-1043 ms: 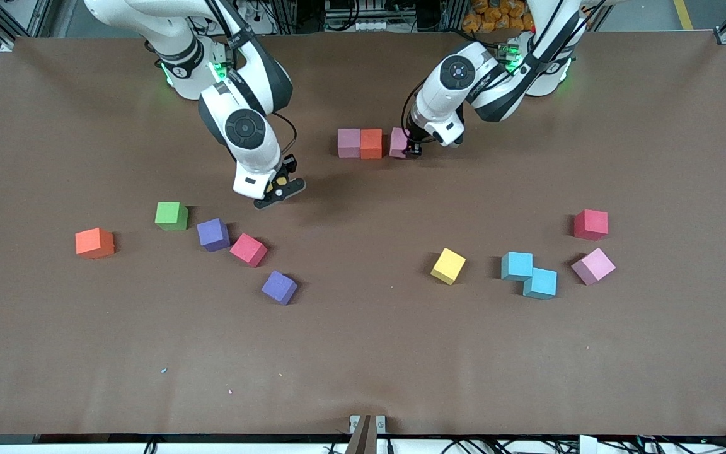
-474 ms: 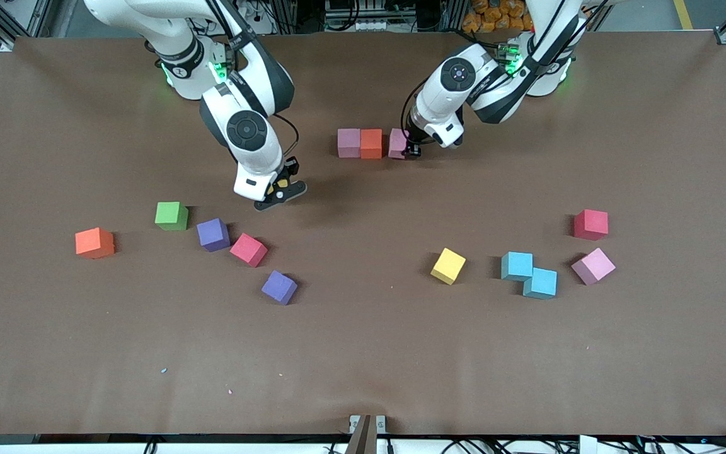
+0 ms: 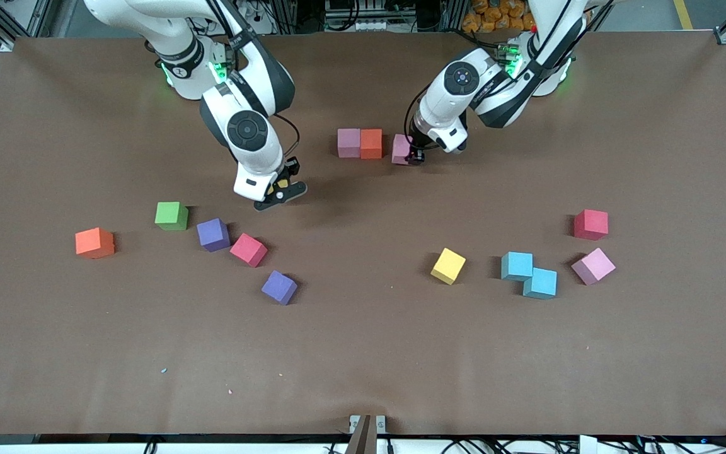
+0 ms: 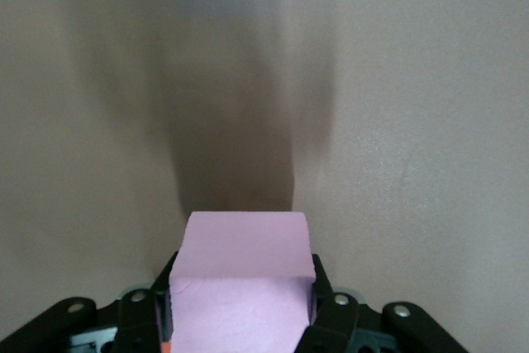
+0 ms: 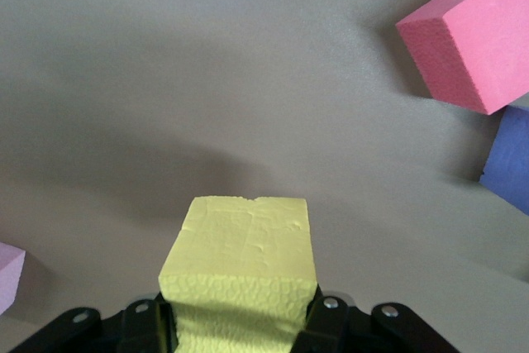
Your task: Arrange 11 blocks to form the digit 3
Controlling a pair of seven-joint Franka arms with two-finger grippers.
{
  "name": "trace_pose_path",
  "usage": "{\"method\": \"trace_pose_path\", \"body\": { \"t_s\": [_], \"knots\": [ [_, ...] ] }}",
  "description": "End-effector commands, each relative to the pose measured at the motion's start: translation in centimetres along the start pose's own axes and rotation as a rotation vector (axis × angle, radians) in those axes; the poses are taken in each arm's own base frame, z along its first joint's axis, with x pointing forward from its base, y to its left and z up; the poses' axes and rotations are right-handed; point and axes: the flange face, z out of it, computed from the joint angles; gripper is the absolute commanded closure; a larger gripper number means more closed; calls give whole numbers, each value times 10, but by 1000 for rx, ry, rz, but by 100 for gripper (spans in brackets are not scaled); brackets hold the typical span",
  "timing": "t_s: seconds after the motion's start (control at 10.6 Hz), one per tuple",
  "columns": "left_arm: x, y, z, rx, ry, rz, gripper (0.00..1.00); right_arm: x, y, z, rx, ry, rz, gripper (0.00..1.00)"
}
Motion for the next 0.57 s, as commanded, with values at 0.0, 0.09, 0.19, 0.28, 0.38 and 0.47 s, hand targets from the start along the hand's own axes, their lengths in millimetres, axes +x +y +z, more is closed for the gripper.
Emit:
{"method": "trace_pose_path", "body": {
  "t_s": [0.0, 0.09, 0.19, 0.28, 0.38, 0.47],
  "knots": [
    [2, -1, 1, -9, 6, 15, 100, 1, -19, -4, 11, -5, 45, 85],
    [4, -7, 4, -4, 17, 20, 100, 3, -27, -11, 23, 4, 69, 85],
    [6, -7, 4, -4, 20, 5, 100, 2, -35, -15, 21, -7, 81, 84],
    [13, 0, 4, -10, 24, -30, 100, 4, -37, -18, 30, -10, 97, 84],
    [11, -4, 7, -10, 35, -23, 100, 4, -42, -19, 52, -15, 113, 85],
    [14, -2, 10, -12, 45, -40, 100, 4, -47, -21, 64, -14, 124, 85]
  ]
}}
